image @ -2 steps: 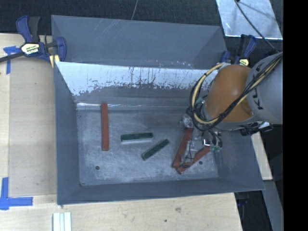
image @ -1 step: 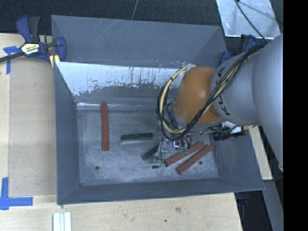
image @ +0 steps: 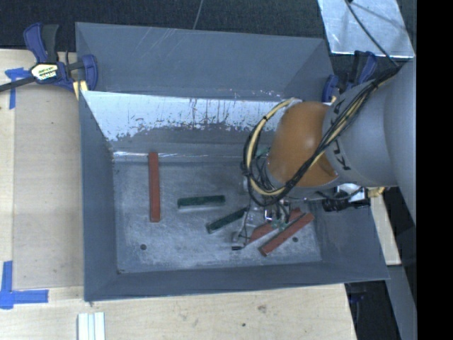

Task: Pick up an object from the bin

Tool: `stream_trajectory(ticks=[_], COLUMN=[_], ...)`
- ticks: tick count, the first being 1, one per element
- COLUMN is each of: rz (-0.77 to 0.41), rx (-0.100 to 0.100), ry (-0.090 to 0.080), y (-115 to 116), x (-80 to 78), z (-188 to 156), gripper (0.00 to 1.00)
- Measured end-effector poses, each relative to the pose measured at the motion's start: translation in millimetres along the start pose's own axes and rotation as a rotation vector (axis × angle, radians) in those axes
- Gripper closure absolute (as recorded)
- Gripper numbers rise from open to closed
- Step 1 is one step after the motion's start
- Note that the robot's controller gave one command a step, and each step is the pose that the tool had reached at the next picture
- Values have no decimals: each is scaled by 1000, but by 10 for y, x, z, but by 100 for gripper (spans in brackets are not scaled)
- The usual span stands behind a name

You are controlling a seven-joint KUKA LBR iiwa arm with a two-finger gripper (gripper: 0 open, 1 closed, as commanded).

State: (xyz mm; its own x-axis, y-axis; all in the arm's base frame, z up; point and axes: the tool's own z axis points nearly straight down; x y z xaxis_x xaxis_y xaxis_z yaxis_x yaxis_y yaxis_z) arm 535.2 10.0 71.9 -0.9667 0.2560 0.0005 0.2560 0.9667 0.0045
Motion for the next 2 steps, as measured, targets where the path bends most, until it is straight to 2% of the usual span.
stream_trajectory(ticks=[1,2], rz=[33,-21], rx=[8,5], ry=[-6,-3], y=[159,-608], x=[-41,-21], z=[-18,12], gripper=[0,100])
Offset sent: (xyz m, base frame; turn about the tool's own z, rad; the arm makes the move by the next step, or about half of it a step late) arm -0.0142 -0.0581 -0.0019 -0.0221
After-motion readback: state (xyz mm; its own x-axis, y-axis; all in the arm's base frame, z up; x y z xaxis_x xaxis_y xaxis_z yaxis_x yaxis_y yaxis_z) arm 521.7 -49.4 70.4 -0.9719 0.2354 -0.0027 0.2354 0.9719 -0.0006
